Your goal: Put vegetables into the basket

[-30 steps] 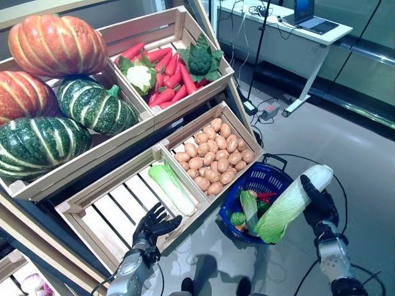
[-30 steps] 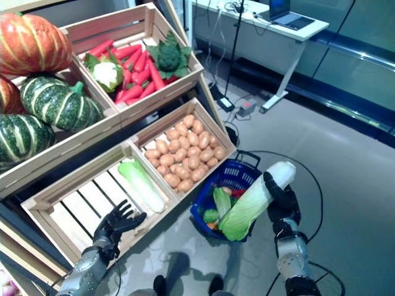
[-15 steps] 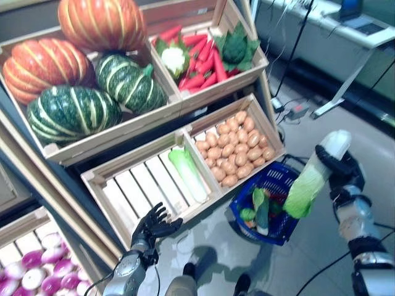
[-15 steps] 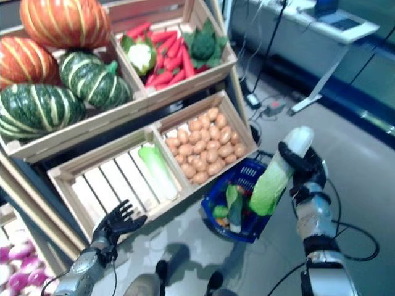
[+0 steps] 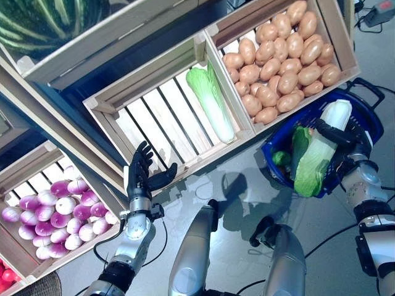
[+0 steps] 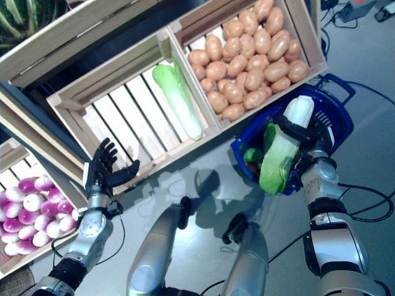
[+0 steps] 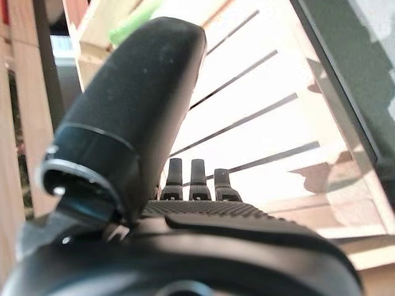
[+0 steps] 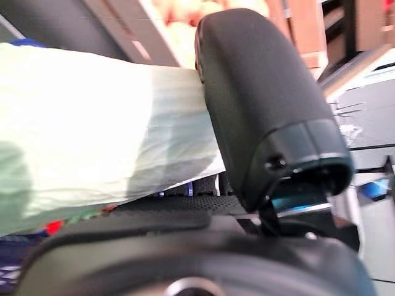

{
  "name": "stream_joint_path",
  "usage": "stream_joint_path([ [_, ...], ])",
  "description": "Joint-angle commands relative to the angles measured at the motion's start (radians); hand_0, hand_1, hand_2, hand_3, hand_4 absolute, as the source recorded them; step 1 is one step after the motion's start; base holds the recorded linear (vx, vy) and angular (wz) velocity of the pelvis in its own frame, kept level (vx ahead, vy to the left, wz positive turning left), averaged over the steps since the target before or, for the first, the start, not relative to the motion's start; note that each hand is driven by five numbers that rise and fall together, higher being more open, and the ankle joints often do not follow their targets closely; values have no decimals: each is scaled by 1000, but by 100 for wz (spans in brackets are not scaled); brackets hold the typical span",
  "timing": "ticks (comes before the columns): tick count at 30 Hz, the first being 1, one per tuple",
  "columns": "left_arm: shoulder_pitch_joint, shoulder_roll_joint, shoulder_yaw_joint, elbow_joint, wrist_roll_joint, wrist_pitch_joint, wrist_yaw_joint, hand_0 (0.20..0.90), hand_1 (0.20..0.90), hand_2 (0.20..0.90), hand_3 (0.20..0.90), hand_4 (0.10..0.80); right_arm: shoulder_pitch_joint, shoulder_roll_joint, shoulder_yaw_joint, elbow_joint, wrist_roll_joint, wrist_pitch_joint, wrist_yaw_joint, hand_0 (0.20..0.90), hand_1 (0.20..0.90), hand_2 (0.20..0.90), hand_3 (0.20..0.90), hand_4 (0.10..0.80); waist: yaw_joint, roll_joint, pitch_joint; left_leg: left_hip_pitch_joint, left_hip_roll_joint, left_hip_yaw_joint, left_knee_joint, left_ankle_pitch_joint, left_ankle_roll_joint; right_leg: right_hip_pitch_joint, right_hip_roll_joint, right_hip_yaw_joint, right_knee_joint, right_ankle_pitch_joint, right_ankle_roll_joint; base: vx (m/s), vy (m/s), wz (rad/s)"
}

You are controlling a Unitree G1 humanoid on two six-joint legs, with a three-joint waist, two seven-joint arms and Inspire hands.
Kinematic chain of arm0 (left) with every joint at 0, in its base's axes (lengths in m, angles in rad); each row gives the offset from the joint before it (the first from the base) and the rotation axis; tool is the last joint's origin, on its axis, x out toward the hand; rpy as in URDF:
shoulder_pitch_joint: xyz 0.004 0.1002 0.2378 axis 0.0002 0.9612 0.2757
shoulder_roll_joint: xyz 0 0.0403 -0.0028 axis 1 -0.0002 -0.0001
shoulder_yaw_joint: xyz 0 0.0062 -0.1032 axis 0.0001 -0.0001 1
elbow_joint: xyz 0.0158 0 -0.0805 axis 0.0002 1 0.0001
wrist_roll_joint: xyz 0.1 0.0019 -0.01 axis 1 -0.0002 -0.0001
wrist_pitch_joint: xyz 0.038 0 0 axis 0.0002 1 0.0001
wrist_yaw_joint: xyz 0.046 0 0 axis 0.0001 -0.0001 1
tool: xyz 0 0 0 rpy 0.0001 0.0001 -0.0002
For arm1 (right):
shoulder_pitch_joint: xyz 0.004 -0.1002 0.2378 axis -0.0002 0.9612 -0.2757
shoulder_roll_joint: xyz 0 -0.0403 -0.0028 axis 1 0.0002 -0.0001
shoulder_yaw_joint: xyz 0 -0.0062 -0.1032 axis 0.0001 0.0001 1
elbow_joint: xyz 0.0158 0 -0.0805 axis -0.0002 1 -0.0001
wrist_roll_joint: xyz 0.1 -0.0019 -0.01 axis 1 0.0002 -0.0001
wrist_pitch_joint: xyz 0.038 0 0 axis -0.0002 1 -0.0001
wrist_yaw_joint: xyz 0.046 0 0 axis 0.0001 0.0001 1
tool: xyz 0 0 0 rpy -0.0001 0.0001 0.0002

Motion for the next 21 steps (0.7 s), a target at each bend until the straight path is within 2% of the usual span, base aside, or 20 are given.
stream_joint_path([
  [1, -31, 42, 52, -134, 53, -145, 46, 900, 900, 900, 900, 800, -136, -53, -20, -44, 11, -79, -25, 300, 300, 300, 300, 400, -23, -4, -1, -28, -19, -21, 43, -78, 13, 14, -2, 45, 41, -2, -18, 0, 0, 0],
  [4, -35, 44, 53, -144, 72, -147, 54, 900, 900, 900, 900, 800, -129, -51, -26, -42, 0, -65, -26, 300, 300, 300, 300, 400, -28, -1, -1, -56, -19, -18, 75, -92, 19, -22, -1, 60, 75, -12, -20, -16, 19, -5],
  [5, -41, 44, 52, -149, 72, -143, 58, 900, 900, 900, 900, 800, -129, -52, -25, -33, -2, -61, -28, 526, 526, 526, 526, 551, -29, 1, -1, -66, -19, -18, 85, -95, 20, -36, -1, 66, 85, -13, -20, -14, 15, -3],
  [6, -47, 46, 49, -152, 70, -140, 61, 900, 900, 900, 900, 800, -130, -55, -26, -21, -1, -63, -47, 900, 900, 900, 900, 800, -31, 2, -1, -74, -19, -18, 93, -98, 21, -46, -1, 70, 92, -14, -19, 0, 0, 0],
  [13, -59, 61, 40, -182, 83, -126, 73, 900, 900, 900, 900, 800, -127, -56, -52, -6, 3, -79, -65, 900, 900, 900, 900, 800, -36, 6, -1, -80, -21, -17, 94, -100, 23, -61, 10, 79, 95, -9, -17, -1, 0, 0],
  [18, -48, 66, 39, -179, 70, -124, 55, 900, 900, 900, 900, 800, -114, -71, -66, -9, 4, -84, -60, 900, 900, 900, 900, 800, -38, 1, -1, -63, -14, -16, 71, -86, 15, -39, 17, 69, 70, 4, -16, 0, -4, -1],
  [21, -33, 66, 39, -184, 16, -117, 23, 900, 900, 900, 900, 800, -109, -80, -74, -20, 3, -85, -57, 900, 900, 900, 900, 800, -38, -2, -1, -49, -8, -12, 51, -75, 13, -21, 23, 63, 48, 14, -16, -9, -5, -5],
])
